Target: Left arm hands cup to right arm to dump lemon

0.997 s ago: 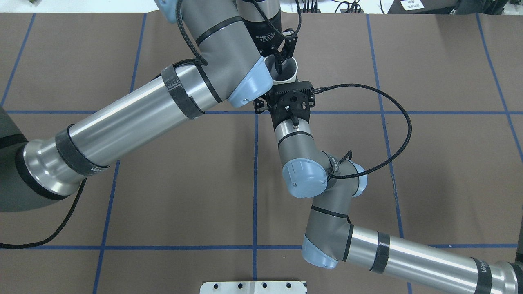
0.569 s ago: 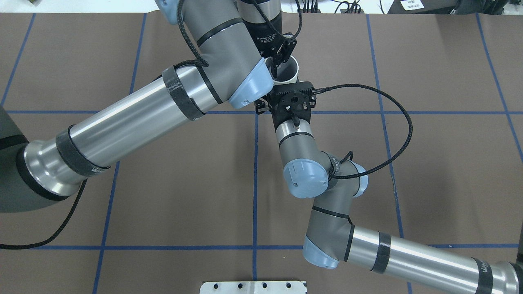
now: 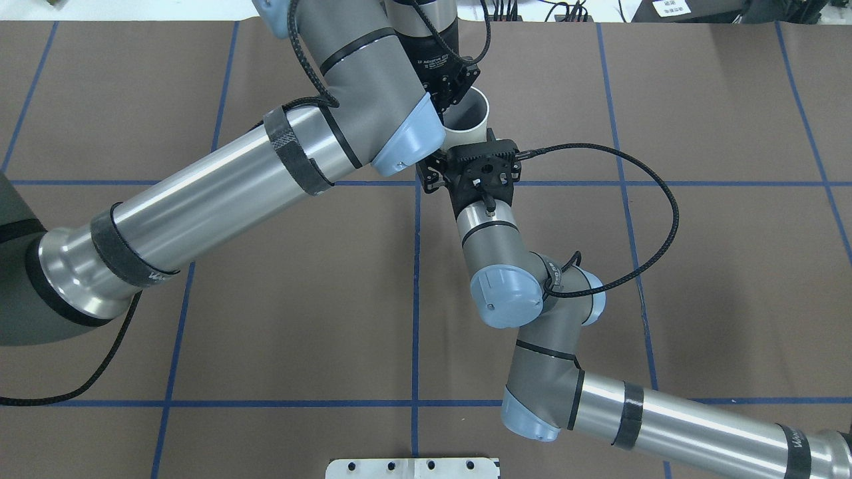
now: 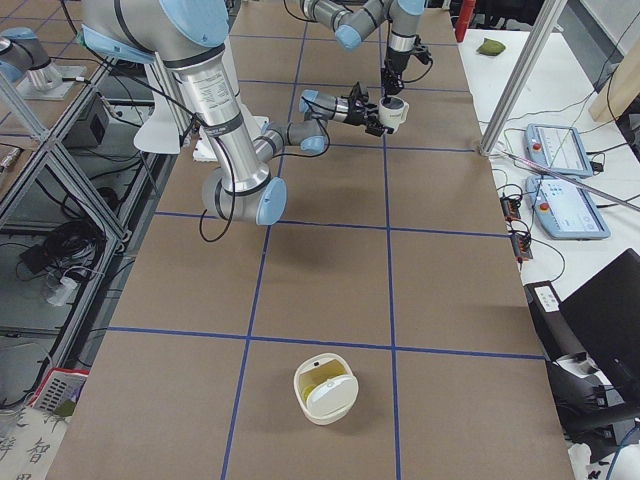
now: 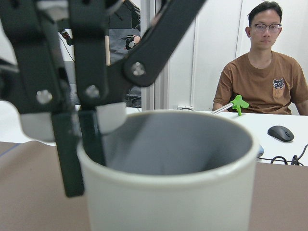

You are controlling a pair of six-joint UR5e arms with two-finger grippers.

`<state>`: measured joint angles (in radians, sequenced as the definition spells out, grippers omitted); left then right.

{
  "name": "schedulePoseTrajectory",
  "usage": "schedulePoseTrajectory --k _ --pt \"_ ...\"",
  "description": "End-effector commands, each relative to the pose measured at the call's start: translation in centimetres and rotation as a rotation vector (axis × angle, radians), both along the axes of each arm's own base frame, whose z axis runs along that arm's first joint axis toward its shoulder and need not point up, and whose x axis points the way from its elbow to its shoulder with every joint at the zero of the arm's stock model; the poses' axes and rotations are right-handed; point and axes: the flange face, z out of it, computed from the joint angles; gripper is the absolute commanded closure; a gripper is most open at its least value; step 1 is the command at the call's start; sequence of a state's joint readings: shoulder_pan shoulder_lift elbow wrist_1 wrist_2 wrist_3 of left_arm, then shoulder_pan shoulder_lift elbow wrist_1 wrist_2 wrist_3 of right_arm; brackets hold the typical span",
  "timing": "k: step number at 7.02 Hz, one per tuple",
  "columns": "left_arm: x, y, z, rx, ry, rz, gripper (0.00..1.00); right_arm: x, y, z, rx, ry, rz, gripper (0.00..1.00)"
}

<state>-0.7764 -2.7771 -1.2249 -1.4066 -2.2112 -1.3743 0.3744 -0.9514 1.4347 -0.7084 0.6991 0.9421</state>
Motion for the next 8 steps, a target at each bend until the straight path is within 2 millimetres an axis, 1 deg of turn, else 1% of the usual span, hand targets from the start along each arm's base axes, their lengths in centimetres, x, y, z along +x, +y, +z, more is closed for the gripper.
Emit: schedulePoseTrajectory --k 1,2,3,4,5,6,7,8 --pt "-0.1 0.0 0.0 -0.003 -0.003 -0.003 1.00 -0.1 0.6 0.6 0.004 -0.004 -0.009 0.00" --pt "-0.1 0.0 0.0 -0.003 -0.003 -0.003 1.00 -0.1 0.9 -0.1 0.010 -0.017 -0.007 0.00" --pt "-0.4 -0.2 -0.2 -0.001 0.000 -0.007 1.00 -0.4 2.1 -0.4 0.016 -0.025 -0.010 0.00" --pt "-1.3 -0.8 -0.4 -0.001 0.004 -0.018 1.00 -1.0 3.2 -0.3 0.019 -0.022 -0.011 0.00" --pt "-2.8 -1.8 -0.9 0.003 0.013 -0.038 1.00 -0.9 3.4 0.2 0.018 -0.018 -0.009 0.00" --pt "-4.5 -2.8 -1.0 0.009 0.017 -0.060 1.00 0.0 4.0 -1.1 0.030 -0.043 -0.022 0.00" --pt "-7.5 -3.9 -1.8 0.035 0.035 -0.090 1.00 0.3 4.3 -0.6 0.036 -0.015 -0.030 0.00" --pt "-9.5 -4.8 -0.7 0.048 0.035 -0.083 1.00 0.7 4.1 -1.1 0.048 0.009 -0.045 0.00"
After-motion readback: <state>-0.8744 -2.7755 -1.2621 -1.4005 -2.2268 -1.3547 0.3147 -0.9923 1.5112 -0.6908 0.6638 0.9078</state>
